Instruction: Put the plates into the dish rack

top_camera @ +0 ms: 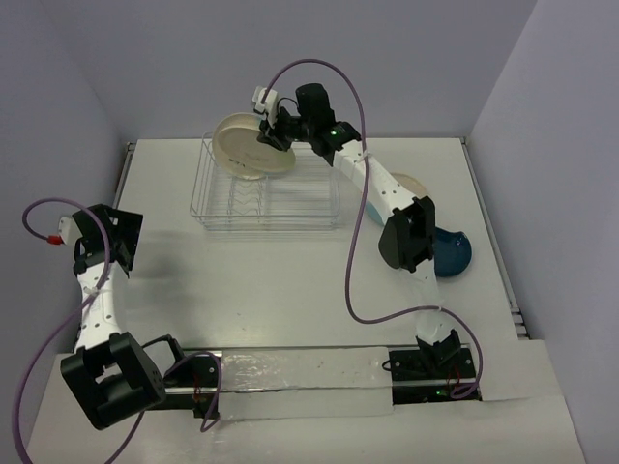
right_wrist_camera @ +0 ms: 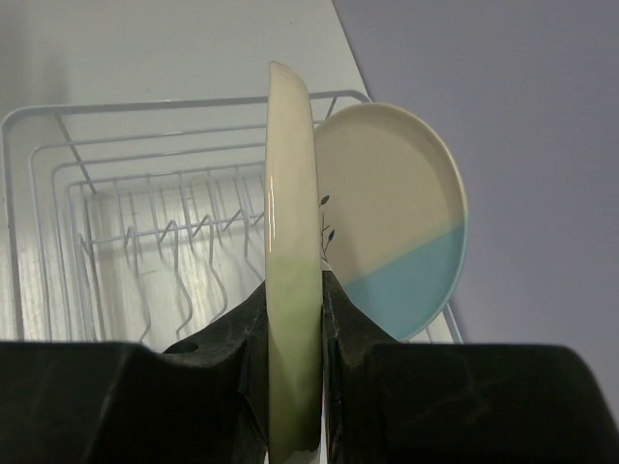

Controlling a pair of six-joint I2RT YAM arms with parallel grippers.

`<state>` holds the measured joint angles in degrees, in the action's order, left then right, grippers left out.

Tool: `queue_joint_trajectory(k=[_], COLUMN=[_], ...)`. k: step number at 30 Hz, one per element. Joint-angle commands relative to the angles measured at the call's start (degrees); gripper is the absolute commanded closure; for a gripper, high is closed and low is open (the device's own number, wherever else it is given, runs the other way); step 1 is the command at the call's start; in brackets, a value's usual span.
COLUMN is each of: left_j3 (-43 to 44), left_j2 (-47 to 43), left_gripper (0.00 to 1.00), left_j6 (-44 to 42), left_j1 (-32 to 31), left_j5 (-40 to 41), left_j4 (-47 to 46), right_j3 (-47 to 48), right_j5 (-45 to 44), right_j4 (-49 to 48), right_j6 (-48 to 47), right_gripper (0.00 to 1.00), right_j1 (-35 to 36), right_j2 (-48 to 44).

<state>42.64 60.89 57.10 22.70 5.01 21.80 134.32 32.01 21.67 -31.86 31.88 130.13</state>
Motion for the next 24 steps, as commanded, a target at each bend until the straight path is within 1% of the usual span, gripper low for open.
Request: queue_joint_trajectory(k=[1, 6, 11, 15, 19, 22, 24], left_j3=[3.84, 3.77, 3.86, 3.87, 3.90, 3.60, 3.47], left_j2=[2.31, 3.63, 4.39, 4.72, 4.94, 5.10, 5.32], left_gripper=[0.01, 0.01, 0.01, 0.01, 0.01, 0.01, 0.01], left_j6=[-1.25, -1.20, -1.28, -1.48, -1.71, -1.55, -1.50], left_j1=[-0.07, -0.02, -0.11, -0.02, -0.04, -0.11, -0.06], left_j5=[-1.69, -3.20, -3.61, -3.38, -3.46, -3.69, -3.89], left_j4=[-3.97, -5.53, -6.14, -6.05, -6.07, -6.59, -6.77], right_j3=[5.11, 5.07, 3.89, 4.70, 4.09, 3.60, 2.86], right_j5=[1.06, 2.79, 10.03, 13.19, 13.00, 11.95, 12.86], right_j4=[-12.86, -16.44, -21.31, -25.97, -28.93, -29.23, -29.31], right_j6=[-1.90, -2.04, -0.35, 1.46, 1.17, -0.03, -0.69], right_gripper=[1.00, 1.00, 1.00, 1.00, 1.00, 1.00, 1.00], right_j1=[0.20, -0.01, -0.24, -0.24, -0.22, -0.15, -0.27], right_j2=[-1.62, 0.70, 3.49, 6.47, 7.94, 8.82, 9.01])
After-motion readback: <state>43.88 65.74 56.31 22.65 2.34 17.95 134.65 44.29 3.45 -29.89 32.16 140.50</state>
